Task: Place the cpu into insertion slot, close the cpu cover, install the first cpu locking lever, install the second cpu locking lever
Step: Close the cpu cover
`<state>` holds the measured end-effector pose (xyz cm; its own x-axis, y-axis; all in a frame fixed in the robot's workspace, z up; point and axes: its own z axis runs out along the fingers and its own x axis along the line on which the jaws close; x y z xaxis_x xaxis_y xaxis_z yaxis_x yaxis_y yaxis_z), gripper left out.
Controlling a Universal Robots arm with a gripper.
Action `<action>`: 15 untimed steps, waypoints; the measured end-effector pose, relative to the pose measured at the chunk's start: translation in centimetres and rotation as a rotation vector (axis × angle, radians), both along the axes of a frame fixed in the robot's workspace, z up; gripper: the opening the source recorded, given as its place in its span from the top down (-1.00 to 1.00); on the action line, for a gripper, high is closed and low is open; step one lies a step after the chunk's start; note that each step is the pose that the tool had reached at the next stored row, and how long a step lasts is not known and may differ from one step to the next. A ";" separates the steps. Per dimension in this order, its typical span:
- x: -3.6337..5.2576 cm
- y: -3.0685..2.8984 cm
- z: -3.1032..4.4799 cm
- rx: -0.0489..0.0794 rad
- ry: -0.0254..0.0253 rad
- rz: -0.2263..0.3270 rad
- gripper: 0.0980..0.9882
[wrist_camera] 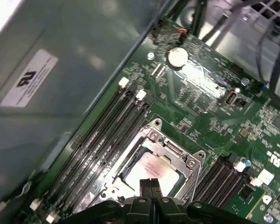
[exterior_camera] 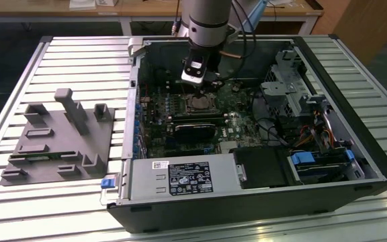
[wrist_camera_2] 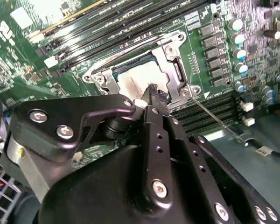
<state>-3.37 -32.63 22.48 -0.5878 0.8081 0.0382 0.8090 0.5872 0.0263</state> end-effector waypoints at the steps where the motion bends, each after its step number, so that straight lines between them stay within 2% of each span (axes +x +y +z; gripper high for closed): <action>1: 0.00 0.00 0.00 0.000 0.0000 0.015 0.98; 15: 0.00 0.00 0.00 -0.001 0.0000 0.259 0.98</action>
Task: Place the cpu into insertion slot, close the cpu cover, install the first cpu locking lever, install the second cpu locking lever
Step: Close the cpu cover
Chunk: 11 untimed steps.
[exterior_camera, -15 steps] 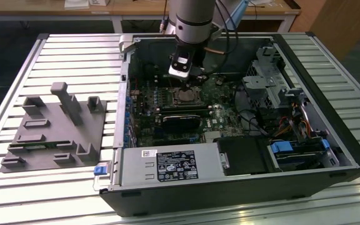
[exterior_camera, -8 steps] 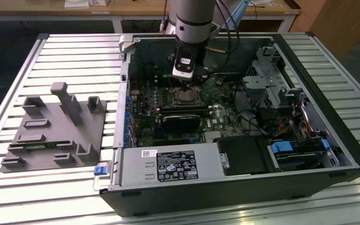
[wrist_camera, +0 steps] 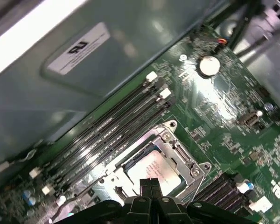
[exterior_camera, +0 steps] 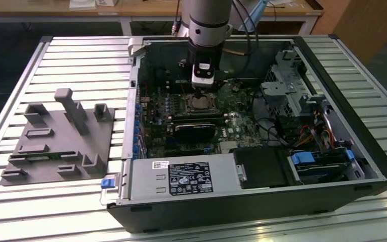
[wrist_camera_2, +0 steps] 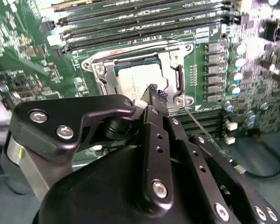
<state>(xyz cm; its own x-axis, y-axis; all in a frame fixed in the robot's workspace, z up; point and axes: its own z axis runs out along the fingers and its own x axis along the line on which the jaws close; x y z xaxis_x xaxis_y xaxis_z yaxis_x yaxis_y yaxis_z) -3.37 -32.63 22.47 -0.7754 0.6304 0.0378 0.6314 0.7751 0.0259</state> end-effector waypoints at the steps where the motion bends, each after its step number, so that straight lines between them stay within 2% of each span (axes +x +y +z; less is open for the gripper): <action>1: 0.00 0.00 0.00 0.000 0.0000 0.018 0.98; 11: 0.00 0.00 -0.02 0.000 0.0000 0.201 0.98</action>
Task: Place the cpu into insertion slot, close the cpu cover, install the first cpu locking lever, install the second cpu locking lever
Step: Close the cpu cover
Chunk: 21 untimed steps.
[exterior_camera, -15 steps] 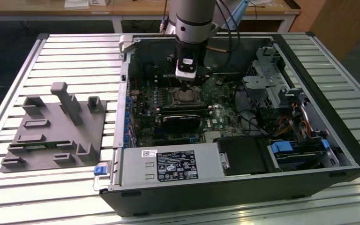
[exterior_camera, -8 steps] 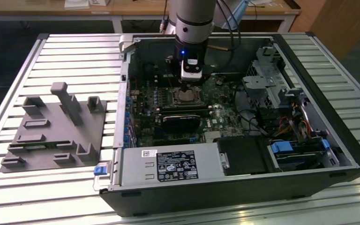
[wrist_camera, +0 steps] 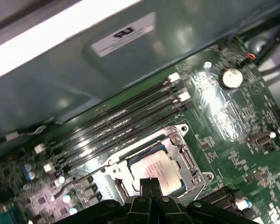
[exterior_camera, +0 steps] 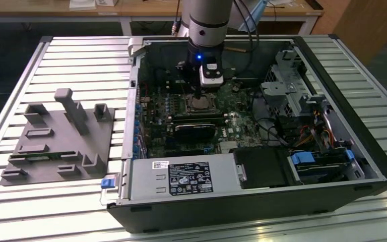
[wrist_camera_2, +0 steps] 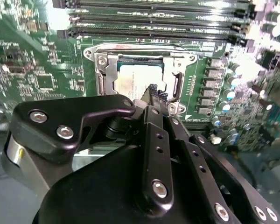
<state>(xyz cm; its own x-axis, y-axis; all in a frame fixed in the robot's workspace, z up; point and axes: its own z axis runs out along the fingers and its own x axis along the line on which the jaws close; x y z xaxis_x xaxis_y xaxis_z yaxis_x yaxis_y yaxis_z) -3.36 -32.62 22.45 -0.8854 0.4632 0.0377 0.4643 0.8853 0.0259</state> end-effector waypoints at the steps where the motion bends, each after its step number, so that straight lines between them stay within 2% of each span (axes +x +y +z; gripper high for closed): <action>1: 0.00 0.00 -0.01 0.000 0.0000 0.018 0.98; 19: 0.00 0.00 -0.34 0.000 0.0000 0.346 0.98; 21: 0.00 0.00 -0.41 0.000 -0.0023 0.379 0.98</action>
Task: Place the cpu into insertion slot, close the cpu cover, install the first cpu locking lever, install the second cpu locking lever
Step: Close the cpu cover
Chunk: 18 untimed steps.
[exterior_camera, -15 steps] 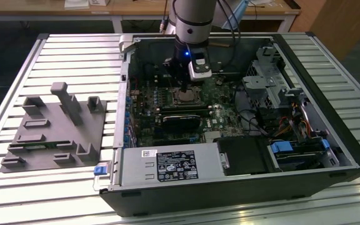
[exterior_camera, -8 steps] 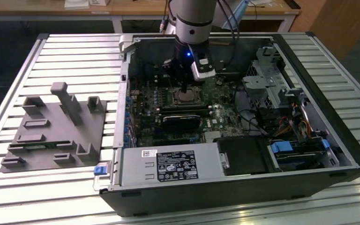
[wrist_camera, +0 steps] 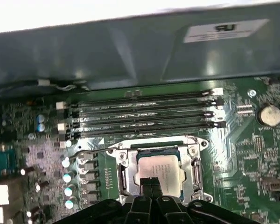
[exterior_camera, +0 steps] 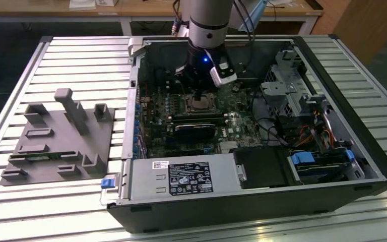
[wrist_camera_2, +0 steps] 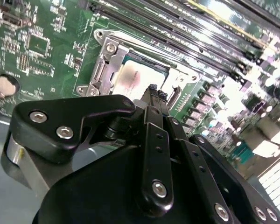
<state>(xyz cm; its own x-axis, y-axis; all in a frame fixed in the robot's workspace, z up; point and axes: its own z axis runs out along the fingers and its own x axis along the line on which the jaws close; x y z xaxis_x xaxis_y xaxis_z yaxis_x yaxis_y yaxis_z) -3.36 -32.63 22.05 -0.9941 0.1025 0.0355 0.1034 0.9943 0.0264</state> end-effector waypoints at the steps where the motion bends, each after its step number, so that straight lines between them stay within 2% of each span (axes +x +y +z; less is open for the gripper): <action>1: 0.00 -0.01 -0.02 0.001 -0.0088 0.016 0.98; 2: -0.02 -0.05 -0.06 0.006 -0.0226 0.019 0.98; 4: -0.12 -0.09 -0.09 0.009 -0.0425 0.020 0.98; 5: -0.21 -0.11 -0.11 0.009 -0.0513 0.020 0.98; 6: -0.30 -0.11 -0.14 0.009 -0.0568 0.020 0.98; 8: -0.36 -0.11 -0.19 0.009 -0.0593 0.012 0.98; 13: -0.40 -0.11 -0.34 0.007 -0.0595 -0.046 0.98; 18: -0.65 -0.11 -0.48 0.006 -0.0595 -0.057 0.98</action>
<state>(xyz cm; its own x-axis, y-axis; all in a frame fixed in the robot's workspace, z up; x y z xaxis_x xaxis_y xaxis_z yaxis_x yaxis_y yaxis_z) -4.01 -32.74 21.57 -0.9871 0.1587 -0.0227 0.1578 0.9867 0.0404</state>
